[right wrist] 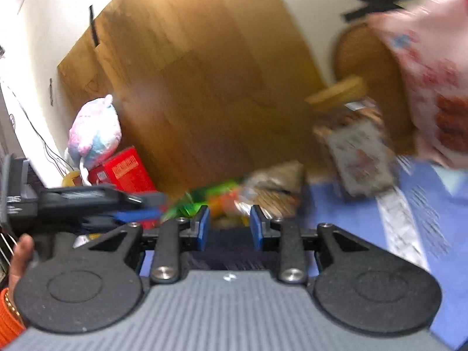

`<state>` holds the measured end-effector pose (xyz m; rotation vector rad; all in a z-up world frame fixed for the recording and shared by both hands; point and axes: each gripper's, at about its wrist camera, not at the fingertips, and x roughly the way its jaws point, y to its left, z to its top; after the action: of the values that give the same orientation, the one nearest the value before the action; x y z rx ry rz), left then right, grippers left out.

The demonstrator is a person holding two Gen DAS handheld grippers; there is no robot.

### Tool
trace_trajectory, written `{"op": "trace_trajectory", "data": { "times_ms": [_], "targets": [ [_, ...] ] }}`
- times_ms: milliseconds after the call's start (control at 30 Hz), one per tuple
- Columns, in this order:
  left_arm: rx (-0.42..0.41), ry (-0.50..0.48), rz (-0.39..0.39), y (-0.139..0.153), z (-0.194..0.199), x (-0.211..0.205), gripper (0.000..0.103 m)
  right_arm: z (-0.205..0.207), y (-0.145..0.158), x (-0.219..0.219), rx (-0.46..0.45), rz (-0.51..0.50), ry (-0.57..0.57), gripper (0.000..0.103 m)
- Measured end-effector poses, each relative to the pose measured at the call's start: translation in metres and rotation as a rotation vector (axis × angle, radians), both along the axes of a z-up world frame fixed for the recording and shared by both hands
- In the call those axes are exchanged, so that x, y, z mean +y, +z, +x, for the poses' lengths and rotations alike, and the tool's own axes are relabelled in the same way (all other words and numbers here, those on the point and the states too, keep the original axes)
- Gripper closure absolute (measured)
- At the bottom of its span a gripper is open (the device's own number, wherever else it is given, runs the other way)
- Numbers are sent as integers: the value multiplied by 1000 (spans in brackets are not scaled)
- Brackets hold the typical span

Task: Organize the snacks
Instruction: 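Drop the red-orange snack bag into the tin with the left tool, then grasp the green-yellow snack bag with the left tool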

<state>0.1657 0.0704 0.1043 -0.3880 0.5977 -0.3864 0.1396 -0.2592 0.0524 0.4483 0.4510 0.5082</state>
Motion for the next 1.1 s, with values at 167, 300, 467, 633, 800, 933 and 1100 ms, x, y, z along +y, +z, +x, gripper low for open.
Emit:
{"op": "trace_trajectory", "data": {
  "times_ms": [167, 300, 467, 633, 800, 933, 1100],
  "targets": [
    [154, -184, -85, -37, -36, -31, 65, -26, -49, -39, 198, 81, -60, 69],
    [319, -202, -161, -79, -38, -55, 67, -30, -69, -38, 278, 144, -24, 69],
    [336, -146, -193, -104, -43, -64, 70, -36, -67, -17, 263, 140, 32, 69],
    [337, -132, -220, -108, -45, -59, 72, -42, -71, -9, 255, 159, 68, 84],
    [330, -144, -245, -95, -50, -46, 79, -41, -75, -10, 300, 273, 67, 97],
    [261, -163, -271, -69, -49, -37, 81, -38, -51, -2, 221, 300, 98, 97],
    [154, -144, -245, -27, -23, -25, 81, -9, -9, 18, 96, 254, 110, 97]
  ]
}}
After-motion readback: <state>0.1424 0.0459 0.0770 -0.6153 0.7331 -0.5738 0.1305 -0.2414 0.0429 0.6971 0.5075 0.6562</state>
